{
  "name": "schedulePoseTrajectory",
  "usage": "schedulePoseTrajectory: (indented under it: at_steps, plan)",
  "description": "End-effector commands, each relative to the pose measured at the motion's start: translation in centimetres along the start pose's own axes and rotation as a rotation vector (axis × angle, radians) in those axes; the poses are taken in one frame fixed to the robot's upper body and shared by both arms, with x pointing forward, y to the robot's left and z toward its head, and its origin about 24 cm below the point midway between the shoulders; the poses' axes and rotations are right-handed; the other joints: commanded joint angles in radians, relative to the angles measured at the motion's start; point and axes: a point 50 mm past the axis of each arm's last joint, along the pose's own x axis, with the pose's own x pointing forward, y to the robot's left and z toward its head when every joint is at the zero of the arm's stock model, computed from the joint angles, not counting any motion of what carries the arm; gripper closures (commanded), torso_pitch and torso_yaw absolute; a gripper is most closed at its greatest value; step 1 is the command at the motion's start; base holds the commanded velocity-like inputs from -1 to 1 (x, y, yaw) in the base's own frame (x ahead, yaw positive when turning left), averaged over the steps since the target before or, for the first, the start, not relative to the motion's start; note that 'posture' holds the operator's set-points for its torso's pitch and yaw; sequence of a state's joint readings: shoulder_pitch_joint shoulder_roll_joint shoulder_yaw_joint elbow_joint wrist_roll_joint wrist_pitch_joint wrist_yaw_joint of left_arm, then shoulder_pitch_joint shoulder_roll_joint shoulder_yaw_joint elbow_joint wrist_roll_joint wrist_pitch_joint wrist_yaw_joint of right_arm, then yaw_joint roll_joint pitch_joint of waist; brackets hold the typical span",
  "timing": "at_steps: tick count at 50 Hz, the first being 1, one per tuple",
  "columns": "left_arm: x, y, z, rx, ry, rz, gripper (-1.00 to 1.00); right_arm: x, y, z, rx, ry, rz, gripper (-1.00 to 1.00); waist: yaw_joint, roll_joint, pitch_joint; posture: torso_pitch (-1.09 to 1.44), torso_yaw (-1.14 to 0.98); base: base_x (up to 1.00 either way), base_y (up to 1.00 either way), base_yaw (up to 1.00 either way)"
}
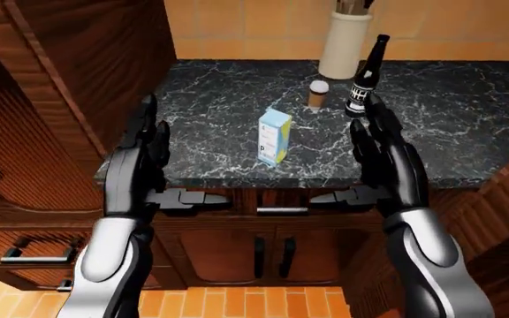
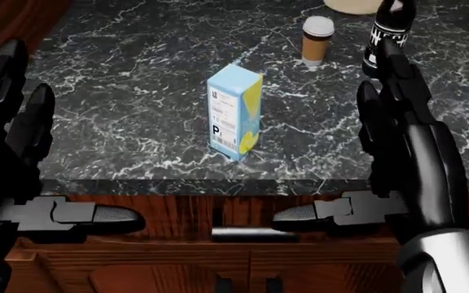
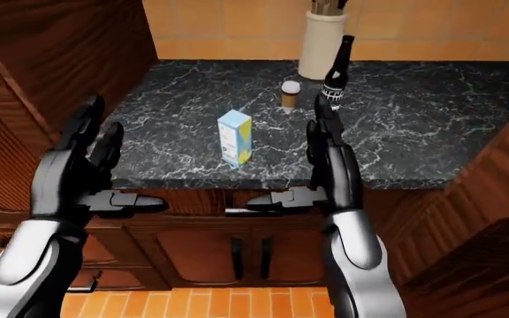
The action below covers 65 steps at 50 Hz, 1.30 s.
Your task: Move the drinks to the dining counter.
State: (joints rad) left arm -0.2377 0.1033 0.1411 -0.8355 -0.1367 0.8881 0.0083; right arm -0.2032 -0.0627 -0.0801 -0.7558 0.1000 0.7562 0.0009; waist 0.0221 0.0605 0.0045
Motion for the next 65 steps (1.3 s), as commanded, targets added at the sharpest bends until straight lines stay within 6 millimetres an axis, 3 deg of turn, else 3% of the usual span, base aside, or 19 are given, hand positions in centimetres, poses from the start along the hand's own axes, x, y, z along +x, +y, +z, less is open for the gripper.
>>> schedulePoseTrajectory:
  at_steps: [1, 5, 8, 10, 11, 12, 15, 16, 27, 37, 41, 43, 44, 47, 50, 51, 53, 56, 65]
  plan:
    - [-0.2, -0.3, 1.4, 0.001, -0.086, -0.02, -1.0, -0.3, 0.0, 1.8, -0.011, -0.11, -0.002, -1.0, -0.002, 0.004, -0.015, 0.0, 0.0, -0.02, -0.39, 0.0]
    - [-0.2, -0.3, 1.3, 0.001, -0.085, -0.02, -1.0, -0.2, 0.0, 1.7, -0.011, -0.112, -0.001, -1.0, -0.008, -0.023, -0.018, 0.0, 0.0, -0.11, -0.41, 0.0]
    - [-0.2, -0.3, 1.2, 0.001, -0.083, -0.02, -1.0, -0.2, 0.0, 1.7, -0.012, -0.112, 0.0, -1.0, -0.008, -0.063, -0.014, 0.0, 0.0, -0.12, -0.41, 0.0]
    - [-0.3, -0.2, 1.3, 0.001, -0.084, -0.018, -1.0, -0.2, 0.0, 1.7, -0.012, -0.112, 0.0, -1.0, -0.009, -0.116, -0.019, 0.0, 0.0, -0.12, -0.42, 0.0]
    - [-0.3, -0.2, 1.4, 0.001, -0.085, -0.018, -1.0, -0.3, 0.0, 1.7, -0.012, -0.113, 0.0, -1.0, -0.007, -0.152, -0.043, 0.0, 0.0, -0.11, -0.42, 0.0]
    - [-0.5, -0.1, 1.4, 0.002, -0.087, -0.016, -1.0, -0.3, 0.0, 1.8, -0.012, -0.115, 0.0, -1.0, -0.023, -0.108, -0.01, 0.0, 0.0, -0.12, -0.39, 0.0]
    - [-0.8, 0.1, 1.6, 0.001, -0.092, -0.011, -1.0, -0.3, 0.0, 1.9, -0.012, -0.12, 0.001, -1.0, -0.027, -0.108, -0.016, 0.0, 0.0, -0.09, -0.17, 0.0]
    - [-1.0, 0.2, 1.7, 0.001, -0.095, -0.009, -1.0, -0.3, 0.0, 1.9, -0.013, -0.121, 0.001, -1.0, -0.026, -0.108, 0.004, 0.0, 0.0, 0.0, -0.01, 0.0]
    - [-1.9, 1.2, 2.4, 0.006, -0.115, 0.026, -1.0, -0.3, 0.6, 2.2, 0.044, -0.139, 0.058, -1.0, -0.03, -0.095, 0.021, 0.0, 0.0, 0.0, 0.0, 0.0]
    - [-1.9, 1.3, 2.5, 0.006, -0.116, 0.027, -1.0, -0.3, 0.6, 2.0, 0.024, -0.139, 0.054, -1.0, -0.015, -0.051, 0.017, 0.0, 0.0, 0.0, 0.0, 0.42]
    - [-1.8, 1.2, 2.4, 0.007, -0.114, 0.025, -1.0, -0.5, 0.4, 2.1, 0.027, -0.141, 0.047, -1.0, -0.015, -0.014, 0.021, 0.0, 0.0, 0.0, 0.0, 1.0]
    - [-1.8, 1.1, 2.3, 0.009, -0.113, 0.023, -1.0, -0.4, 0.3, 2.1, 0.027, -0.142, 0.043, -1.0, -0.021, 0.05, -0.007, 0.0, 0.0, 0.0, 0.0, 0.62]
    - [-1.8, 1.1, 2.3, 0.01, -0.113, 0.022, -1.0, -0.4, 0.2, 2.1, 0.03, -0.143, 0.038, -1.0, -0.021, 0.004, 0.031, 0.0, 0.0, 0.0, 0.0, 0.0]
    - [-1.8, 1.0, 2.3, 0.011, -0.112, 0.02, -1.0, -0.5, 0.1, 2.3, 0.036, -0.144, 0.035, -1.0, -0.027, -0.009, 0.013, 0.0, 0.0, 0.0, 0.0, 0.0]
    - [-1.7, 1.0, 2.3, 0.01, -0.112, 0.02, -1.0, -0.4, 0.0, 2.1, 0.037, -0.141, 0.031, -1.0, -0.024, -0.033, 0.02, 0.0, 0.0, 0.0, -0.01, 0.0]
    - [-1.7, 1.0, 2.2, 0.011, -0.112, 0.019, -1.0, -0.4, 0.0, 2.0, 0.037, -0.139, 0.031, -1.0, -0.02, -0.032, 0.004, 0.0, 0.0, 0.0, -0.2, 0.0]
    - [-1.6, 1.0, 2.1, 0.011, -0.11, 0.019, -1.0, -0.4, 0.0, 1.9, 0.035, -0.138, 0.032, -1.0, -0.018, -0.002, 0.006, 0.0, 0.0, 0.0, -0.47, 0.0]
    - [-1.6, 1.0, 2.1, 0.011, -0.11, 0.02, -1.0, -0.4, 0.0, 2.1, 0.034, -0.138, 0.032, -1.0, -0.011, 0.009, -0.001, 0.0, 0.0, 0.0, -0.52, 0.0]
    - [-1.6, 0.8, 2.0, 0.012, -0.109, 0.015, -1.0, -0.6, -0.1, 2.0, 0.032, -0.138, 0.028, -1.0, 0.005, -0.037, 0.009, 0.0, 0.0, 0.0, -0.52, 0.0]
